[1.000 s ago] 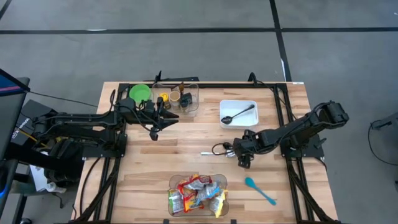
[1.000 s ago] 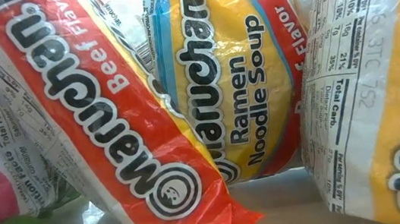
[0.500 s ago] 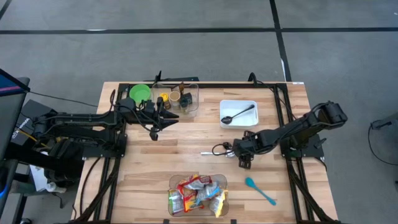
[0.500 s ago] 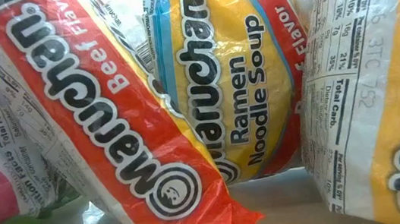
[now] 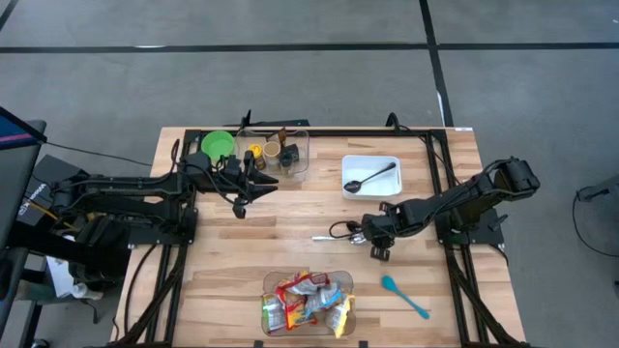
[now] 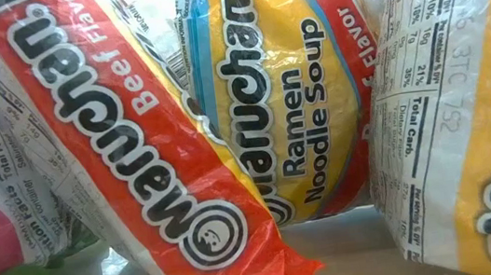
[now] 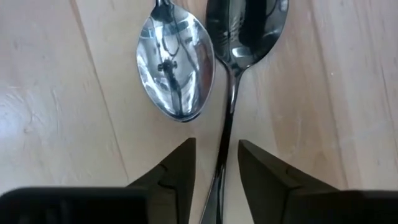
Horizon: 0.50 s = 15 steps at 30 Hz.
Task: Pick & Place Food Item
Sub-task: Put the black spoon into the white bin
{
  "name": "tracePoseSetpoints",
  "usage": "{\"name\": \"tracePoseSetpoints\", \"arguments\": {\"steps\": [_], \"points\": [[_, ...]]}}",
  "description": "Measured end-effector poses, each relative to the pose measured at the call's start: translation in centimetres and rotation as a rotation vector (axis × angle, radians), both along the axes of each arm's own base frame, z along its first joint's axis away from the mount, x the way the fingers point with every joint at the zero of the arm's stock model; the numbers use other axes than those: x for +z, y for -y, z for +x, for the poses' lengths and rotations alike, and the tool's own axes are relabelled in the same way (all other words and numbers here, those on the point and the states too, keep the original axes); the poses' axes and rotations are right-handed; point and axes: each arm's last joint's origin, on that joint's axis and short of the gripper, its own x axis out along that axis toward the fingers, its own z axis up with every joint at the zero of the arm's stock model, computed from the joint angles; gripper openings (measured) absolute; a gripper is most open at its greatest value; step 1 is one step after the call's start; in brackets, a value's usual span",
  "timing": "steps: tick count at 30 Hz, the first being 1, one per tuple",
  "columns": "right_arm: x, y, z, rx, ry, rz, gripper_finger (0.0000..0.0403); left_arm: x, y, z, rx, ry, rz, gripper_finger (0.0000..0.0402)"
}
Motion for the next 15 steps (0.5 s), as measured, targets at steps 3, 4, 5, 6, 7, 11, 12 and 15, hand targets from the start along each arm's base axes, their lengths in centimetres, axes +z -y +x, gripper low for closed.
{"name": "tracePoseSetpoints", "arguments": {"steps": [3,4,5,6,7,11,12,15], "points": [[0.01,0.03,0.02,-0.004,0.003,-0.011,0.0109,0.00,0.00,0.00,0.000,0.000,0.000,0.0085],[0.03,0.02,0.05,-0.004,0.006,-0.010,0.0108,0.00,0.00,0.00,0.000,0.000,0.000,0.0085],[0.04,0.02,0.07,-0.004,0.008,-0.010,0.0108,0.00,0.00,0.00,0.000,0.000,0.000,0.0085],[0.05,0.01,0.08,-0.004,0.009,-0.010,0.0108,0.00,0.00,0.00,0.000,0.000,0.000,0.0085],[0.05,0.02,0.08,-0.005,0.009,-0.011,0.0108,0.00,0.00,0.00,0.000,0.000,0.000,0.0085],[0.06,0.02,0.07,-0.006,0.009,-0.012,0.0108,0.01,0.00,-0.01,0.000,0.001,0.000,0.0085],[0.06,0.03,0.07,-0.007,0.010,-0.014,0.0108,0.00,0.00,0.00,0.000,0.000,0.000,0.0085],[0.06,0.03,0.07,-0.008,0.010,-0.016,0.0108,0.00,0.00,0.00,0.000,0.000,0.000,0.0085]]}}
